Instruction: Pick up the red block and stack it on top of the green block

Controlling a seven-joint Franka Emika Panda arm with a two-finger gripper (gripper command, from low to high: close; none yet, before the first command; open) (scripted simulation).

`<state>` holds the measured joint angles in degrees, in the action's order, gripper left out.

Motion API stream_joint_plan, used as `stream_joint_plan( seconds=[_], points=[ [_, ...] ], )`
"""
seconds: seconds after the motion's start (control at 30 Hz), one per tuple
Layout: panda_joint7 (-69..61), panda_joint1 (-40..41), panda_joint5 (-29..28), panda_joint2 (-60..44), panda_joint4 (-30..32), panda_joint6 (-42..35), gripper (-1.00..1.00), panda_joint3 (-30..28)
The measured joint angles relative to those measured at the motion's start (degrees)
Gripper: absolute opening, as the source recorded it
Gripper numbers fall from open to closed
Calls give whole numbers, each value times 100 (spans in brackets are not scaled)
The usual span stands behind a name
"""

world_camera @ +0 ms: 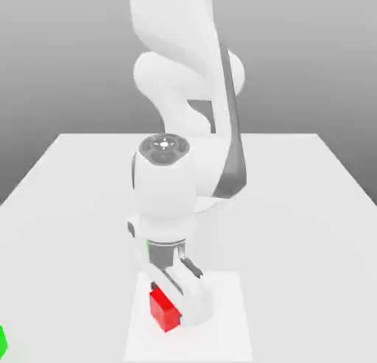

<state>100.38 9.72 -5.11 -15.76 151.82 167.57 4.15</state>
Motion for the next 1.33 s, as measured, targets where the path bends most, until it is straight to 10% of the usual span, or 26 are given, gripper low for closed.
stream_joint_plan(
  seconds=[0.33,0.97,1.0,1.33],
  points=[
    [-297,95,355,999,121,-871,-100,145],
    [-4164,2133,731,-1031,-3150,-2119,-100,-665],
    [-4181,2142,742,-1171,-3166,-1995,100,-661],
    [-4152,2126,688,-672,-3148,-2480,100,-693]
  ],
)
